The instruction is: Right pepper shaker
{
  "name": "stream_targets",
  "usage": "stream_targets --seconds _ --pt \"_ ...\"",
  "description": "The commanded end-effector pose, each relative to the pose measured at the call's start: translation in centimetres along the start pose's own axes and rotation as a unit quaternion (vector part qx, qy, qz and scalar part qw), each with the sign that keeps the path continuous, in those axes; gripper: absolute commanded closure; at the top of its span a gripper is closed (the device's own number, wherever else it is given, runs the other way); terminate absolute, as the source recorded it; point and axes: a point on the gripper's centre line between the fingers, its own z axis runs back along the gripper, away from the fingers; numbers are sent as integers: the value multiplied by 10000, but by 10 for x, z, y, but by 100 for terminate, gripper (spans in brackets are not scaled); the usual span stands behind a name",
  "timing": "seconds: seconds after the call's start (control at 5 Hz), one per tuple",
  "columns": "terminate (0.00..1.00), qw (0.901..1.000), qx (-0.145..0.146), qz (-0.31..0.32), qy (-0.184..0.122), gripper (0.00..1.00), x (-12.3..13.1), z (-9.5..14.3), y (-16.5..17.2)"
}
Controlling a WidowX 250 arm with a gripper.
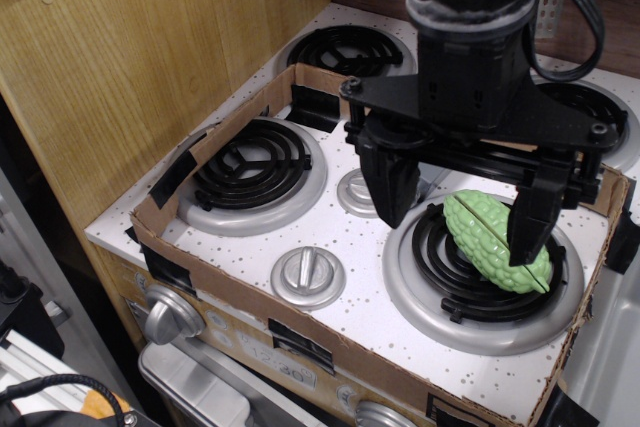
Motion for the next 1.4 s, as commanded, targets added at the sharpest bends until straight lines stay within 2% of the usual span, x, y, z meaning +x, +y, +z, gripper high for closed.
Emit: stream_targets --seconds 0.0,0.4,0.8,1.0,1.2 --pt "0 10000 0 0 0 0 0 0 0" --pt "0 9988 249 -397 168 0 46 -8 16" --pt "0 9963 611 -600 16 0 78 -20 36" --pt "0 9953 755 -582 -174 0 94 -30 46" --pt "0 9947 751 -632 -301 0 112 -39 54"
